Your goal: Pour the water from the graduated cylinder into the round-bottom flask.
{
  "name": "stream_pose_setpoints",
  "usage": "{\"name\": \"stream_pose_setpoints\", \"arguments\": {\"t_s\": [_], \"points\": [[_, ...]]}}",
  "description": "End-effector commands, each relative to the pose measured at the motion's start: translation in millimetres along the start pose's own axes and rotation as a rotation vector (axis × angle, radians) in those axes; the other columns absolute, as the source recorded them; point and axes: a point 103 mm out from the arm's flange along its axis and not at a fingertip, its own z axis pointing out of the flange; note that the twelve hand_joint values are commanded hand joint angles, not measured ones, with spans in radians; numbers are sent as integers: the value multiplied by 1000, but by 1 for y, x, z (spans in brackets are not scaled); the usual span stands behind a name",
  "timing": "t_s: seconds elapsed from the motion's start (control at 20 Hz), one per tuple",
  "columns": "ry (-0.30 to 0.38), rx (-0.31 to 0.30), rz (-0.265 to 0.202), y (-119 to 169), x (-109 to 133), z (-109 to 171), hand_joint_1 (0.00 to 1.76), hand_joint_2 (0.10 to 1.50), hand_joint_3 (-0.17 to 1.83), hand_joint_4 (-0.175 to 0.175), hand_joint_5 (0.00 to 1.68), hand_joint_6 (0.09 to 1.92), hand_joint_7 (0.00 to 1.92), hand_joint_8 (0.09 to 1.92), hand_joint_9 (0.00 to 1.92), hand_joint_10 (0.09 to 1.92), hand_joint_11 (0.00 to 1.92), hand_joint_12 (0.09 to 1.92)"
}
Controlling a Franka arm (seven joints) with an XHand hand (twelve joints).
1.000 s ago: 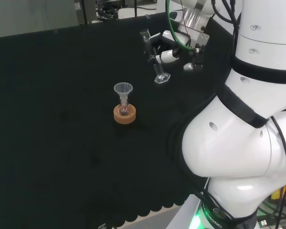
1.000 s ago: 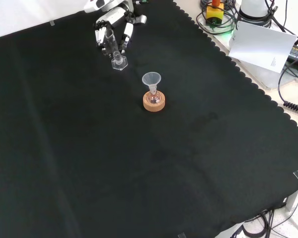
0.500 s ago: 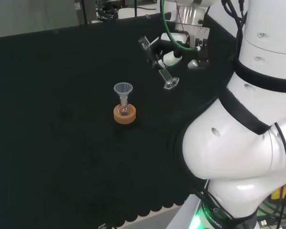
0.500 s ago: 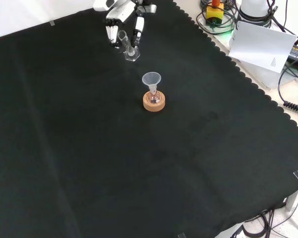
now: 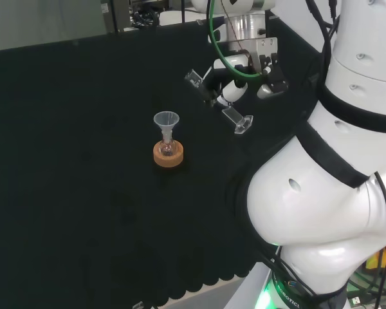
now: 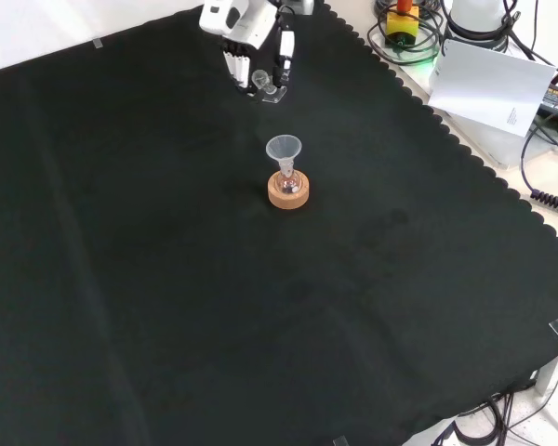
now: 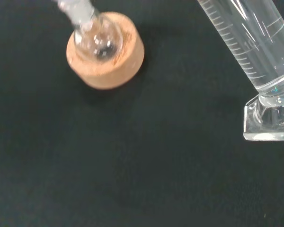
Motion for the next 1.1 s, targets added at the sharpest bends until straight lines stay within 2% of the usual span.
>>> {"name": "stream_pose_setpoints", "arguments": {"t_s": [0.05,0.4,0.7,1.1], "points": [[-42,74,-8,-7,16,5,1247,1150,-1,-175,896,1110,930,1110,1359,172,1103,855],[-104,200,-3,-1,30,8,1247,1150,-1,-175,897,1109,931,1109,1361,166,1105,852],[-141,275,4,8,36,11,1248,1149,-1,-175,899,1107,932,1107,1365,161,1107,850],[-182,374,47,18,36,6,1248,1148,-1,-175,901,1105,934,1104,1368,154,1109,847]]}}
